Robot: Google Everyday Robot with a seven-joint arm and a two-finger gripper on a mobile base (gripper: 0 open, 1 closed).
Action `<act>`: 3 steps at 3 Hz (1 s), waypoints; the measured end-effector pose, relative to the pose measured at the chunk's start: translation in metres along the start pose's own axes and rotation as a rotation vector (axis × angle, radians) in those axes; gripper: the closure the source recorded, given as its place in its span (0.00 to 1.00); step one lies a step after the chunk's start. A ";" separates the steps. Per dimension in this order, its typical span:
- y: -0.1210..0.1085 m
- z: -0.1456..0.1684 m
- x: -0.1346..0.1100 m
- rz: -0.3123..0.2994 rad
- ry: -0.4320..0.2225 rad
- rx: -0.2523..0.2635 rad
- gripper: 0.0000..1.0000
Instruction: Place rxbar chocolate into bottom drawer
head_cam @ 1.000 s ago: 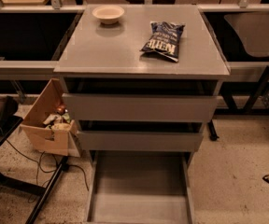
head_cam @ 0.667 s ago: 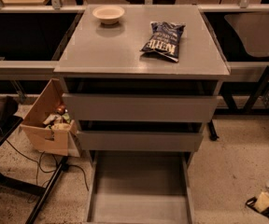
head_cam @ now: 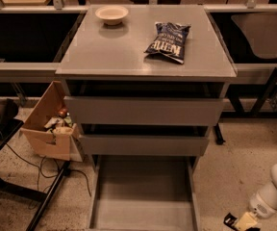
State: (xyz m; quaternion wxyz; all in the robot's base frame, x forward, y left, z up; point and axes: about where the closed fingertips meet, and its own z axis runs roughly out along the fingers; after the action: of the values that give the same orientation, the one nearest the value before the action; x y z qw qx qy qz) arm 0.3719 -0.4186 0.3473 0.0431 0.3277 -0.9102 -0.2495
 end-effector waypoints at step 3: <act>0.021 0.037 -0.117 -0.261 -0.118 -0.057 1.00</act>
Offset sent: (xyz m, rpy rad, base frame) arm 0.0310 0.0476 0.0054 0.0949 -0.0851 0.1173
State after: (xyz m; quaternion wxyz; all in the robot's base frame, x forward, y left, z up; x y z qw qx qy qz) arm 0.4425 -0.3166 0.3345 -0.0343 0.4267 -0.8534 -0.2975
